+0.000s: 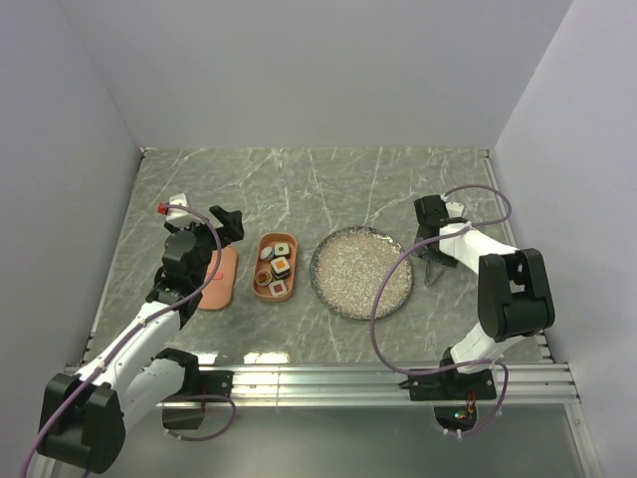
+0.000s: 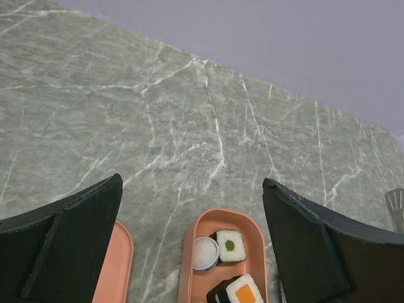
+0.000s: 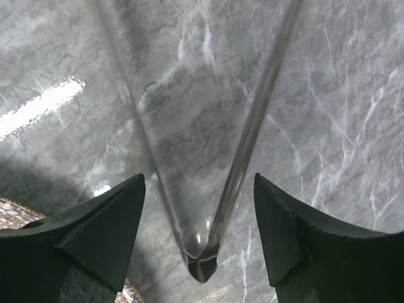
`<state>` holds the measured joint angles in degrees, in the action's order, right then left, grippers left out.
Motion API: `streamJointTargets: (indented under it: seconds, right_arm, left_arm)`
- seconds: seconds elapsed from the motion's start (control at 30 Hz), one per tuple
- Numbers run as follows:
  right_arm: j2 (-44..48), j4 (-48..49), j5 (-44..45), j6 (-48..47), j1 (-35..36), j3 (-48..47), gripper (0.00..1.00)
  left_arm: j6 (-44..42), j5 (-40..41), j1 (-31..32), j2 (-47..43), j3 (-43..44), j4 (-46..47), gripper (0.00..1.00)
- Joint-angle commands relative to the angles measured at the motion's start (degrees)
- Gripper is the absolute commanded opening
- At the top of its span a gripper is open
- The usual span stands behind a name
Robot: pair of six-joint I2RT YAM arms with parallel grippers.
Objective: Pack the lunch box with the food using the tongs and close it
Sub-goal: Put down the clamp
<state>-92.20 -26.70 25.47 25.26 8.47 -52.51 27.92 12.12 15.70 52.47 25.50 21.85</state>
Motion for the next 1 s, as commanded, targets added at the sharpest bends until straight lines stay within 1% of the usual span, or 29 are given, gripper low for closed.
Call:
streamJointTargets:
  seconds: [0.0,0.23,0.4,0.43,0.57,0.63,0.8,0.97]
  right_arm:
    - [1.1,-0.1,1.8,0.7,-0.4,-1.8,0.77]
    - [2.5,-0.2,2.6,1.2,-0.4,-1.1,0.78]
    - [9.0,1.6,1.6,0.4,0.0,1.2,0.78]
    - [11.7,2.2,1.1,0.1,0.3,1.7,0.78]
    - [19.5,8.2,-6.7,-3.0,2.6,4.6,0.78]
    - [23.3,9.8,-8.4,-3.7,3.7,5.8,0.79]
    - [28.0,14.6,-13.9,-5.7,7.3,7.5,0.78]
    - [30.9,19.3,-18.5,-7.2,9.5,8.6,0.79]
  left_arm:
    - [-0.1,0.5,-0.2,-1.5,1.3,2.4,0.99]
    - [-0.1,0.8,-0.2,-2.2,1.0,2.4,0.99]
    - [-0.1,1.2,-0.2,-2.7,0.7,2.6,1.0]
    - [0.0,1.5,-0.2,-2.7,0.7,2.6,1.0]
    - [0.1,2.3,-0.2,-2.4,1.0,2.1,0.99]
    - [0.3,2.6,-0.2,-2.2,1.2,1.2,0.99]
    - [1.3,5.8,-0.2,-2.9,2.3,-2.9,0.99]
    - [2.8,9.3,0.0,-6.1,1.8,-7.6,0.98]
